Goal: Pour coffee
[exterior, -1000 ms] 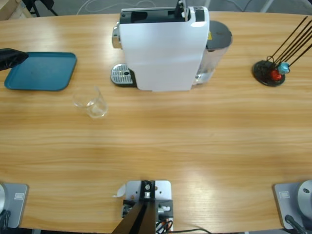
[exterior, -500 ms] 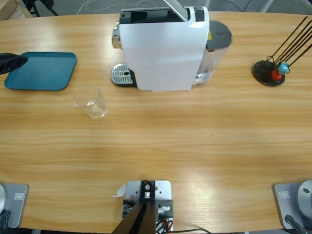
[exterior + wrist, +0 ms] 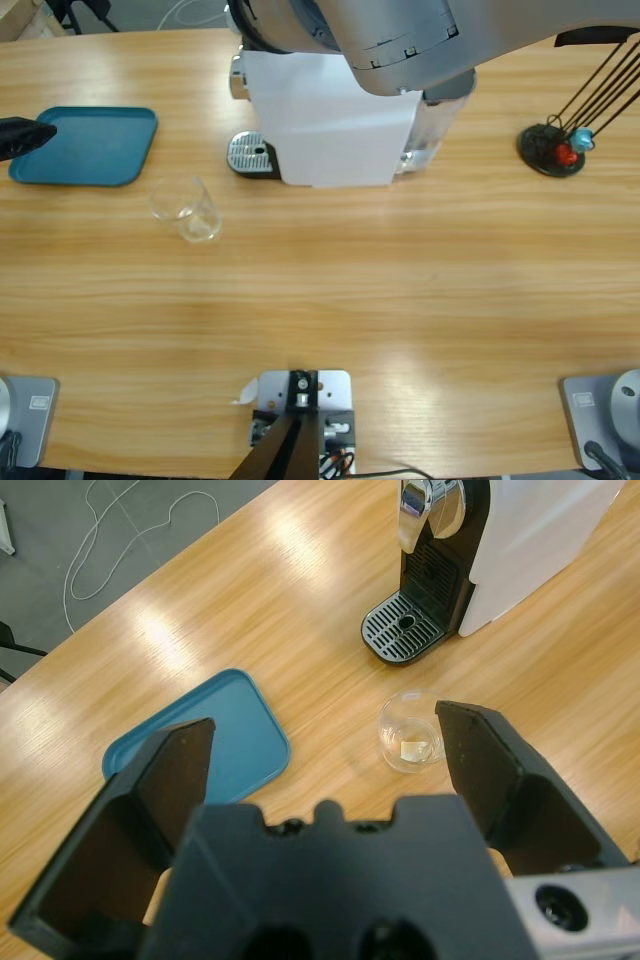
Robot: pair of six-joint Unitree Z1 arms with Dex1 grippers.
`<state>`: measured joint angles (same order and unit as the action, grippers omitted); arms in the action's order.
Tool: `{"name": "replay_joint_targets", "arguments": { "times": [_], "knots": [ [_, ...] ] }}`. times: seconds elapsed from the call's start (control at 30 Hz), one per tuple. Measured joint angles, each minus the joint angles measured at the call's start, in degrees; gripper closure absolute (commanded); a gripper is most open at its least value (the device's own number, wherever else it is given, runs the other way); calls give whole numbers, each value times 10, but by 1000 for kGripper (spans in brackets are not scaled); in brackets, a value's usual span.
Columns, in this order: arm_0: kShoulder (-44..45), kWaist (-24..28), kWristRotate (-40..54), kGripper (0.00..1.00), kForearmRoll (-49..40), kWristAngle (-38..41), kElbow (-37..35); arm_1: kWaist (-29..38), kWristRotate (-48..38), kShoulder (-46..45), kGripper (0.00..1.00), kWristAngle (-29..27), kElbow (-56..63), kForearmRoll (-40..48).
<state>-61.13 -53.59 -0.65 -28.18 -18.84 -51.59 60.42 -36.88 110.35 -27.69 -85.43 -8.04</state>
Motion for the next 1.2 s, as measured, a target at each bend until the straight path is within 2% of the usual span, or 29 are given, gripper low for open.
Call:
{"name": "replay_joint_targets", "arguments": {
  "times": [0.23, 0.27, 0.3, 0.33, 0.37, 0.4, 0.63, 0.73, 0.87, 1.07, 1.2],
  "knots": [
    [0, 0, 0, 36, -3, 0, 0, 0, -16, 10, 1000, 4, -12, -36],
    [0, 0, 0, 36, -3, 0, 0, -1, -18, 10, 963, 5, -13, -37],
    [0, 0, 0, 36, -3, 0, 0, -1, -18, 10, 552, 7, -13, -37],
    [0, 0, -1, 36, -3, 0, 0, -2, -16, 10, 243, 8, -13, -37],
    [0, 0, -2, 36, -3, 0, 0, -2, -5, 10, 43, 9, -15, -37],
    [0, 0, -4, 36, -3, 0, 0, -3, 13, 10, 1, 12, -17, -38],
    [0, 0, -10, 36, -1, 2, 8, -13, 174, -29, 0, 34, -19, -71],
    [1, 0, -12, 36, 1, 13, 22, -59, 191, -80, 0, 44, -17, -96],
    [4, 0, -30, 32, 10, 24, 41, -112, 224, -194, 0, 100, 44, -130],
    [4, -27, -68, 50, 74, 51, 109, -117, 234, -366, 0, 126, 176, -189],
    [3, -57, -118, 36, 143, 70, 171, -111, 234, -442, 0, 126, 254, -247]
  ]
}}
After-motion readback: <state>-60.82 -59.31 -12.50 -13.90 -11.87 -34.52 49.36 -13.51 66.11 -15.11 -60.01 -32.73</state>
